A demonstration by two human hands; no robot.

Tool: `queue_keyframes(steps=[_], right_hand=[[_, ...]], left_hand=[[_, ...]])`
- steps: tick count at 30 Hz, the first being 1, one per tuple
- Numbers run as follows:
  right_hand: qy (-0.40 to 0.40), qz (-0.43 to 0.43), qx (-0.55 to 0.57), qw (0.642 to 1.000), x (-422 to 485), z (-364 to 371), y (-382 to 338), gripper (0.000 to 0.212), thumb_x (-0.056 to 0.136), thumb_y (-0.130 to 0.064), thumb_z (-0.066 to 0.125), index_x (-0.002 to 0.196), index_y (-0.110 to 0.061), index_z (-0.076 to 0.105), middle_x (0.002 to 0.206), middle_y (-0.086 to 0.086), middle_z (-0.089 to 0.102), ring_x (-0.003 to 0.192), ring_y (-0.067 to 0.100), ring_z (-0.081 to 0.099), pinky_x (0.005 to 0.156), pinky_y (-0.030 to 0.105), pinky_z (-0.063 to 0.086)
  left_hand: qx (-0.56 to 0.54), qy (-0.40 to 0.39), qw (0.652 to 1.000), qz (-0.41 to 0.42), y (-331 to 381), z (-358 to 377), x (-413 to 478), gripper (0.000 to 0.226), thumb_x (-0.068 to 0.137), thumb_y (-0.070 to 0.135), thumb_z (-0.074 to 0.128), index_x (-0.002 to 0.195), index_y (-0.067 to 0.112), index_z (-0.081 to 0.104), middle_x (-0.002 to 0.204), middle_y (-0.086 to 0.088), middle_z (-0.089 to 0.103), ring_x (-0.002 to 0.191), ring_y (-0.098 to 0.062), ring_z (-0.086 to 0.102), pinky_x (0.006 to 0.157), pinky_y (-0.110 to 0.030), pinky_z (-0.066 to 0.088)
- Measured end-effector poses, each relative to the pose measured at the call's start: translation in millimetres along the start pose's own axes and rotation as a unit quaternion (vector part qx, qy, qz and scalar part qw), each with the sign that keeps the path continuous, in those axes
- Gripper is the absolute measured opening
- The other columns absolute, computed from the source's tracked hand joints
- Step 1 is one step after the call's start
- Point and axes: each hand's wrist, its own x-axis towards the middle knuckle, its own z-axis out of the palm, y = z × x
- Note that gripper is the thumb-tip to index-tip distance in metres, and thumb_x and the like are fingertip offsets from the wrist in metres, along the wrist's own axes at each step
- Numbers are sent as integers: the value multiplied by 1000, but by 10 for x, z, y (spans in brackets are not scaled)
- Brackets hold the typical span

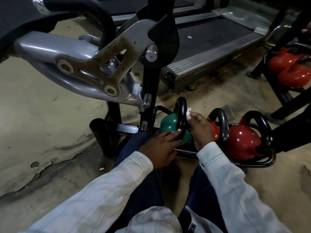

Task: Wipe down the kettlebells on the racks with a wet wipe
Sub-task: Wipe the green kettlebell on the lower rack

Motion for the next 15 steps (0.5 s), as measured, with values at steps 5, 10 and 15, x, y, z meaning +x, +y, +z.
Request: queue_keyframes(steps=[5, 10, 15], right_hand=[[-65, 126, 166, 976, 27, -25, 111, 31, 96, -13, 47, 122, -1, 59, 97, 12, 69, 93, 25, 63, 91, 37, 48], [-10, -21, -81, 996, -181, -239, 65, 19, 94, -11, 59, 108, -13, 72, 101, 6, 75, 99, 20, 70, 90, 33, 53], [9, -254, -412, 875, -58, -43, -244, 14, 88, -21, 70, 100, -19, 76, 98, 1, 68, 89, 13, 64, 82, 28, 51]], left_hand=[[9, -3, 1000, -4, 27, -9, -4, 39, 86, 32, 60, 123, 20, 62, 150, -5, 40, 121, -28, 50, 87, -43, 53], [20, -7, 1000, 6, 62, -47, -29, 37, 86, 30, 62, 121, 18, 64, 152, -9, 37, 126, -30, 47, 91, -40, 50], [29, -11, 999, 20, 50, -44, -32, 33, 83, 30, 61, 112, 17, 68, 151, -12, 38, 125, -31, 48, 89, -39, 52]])
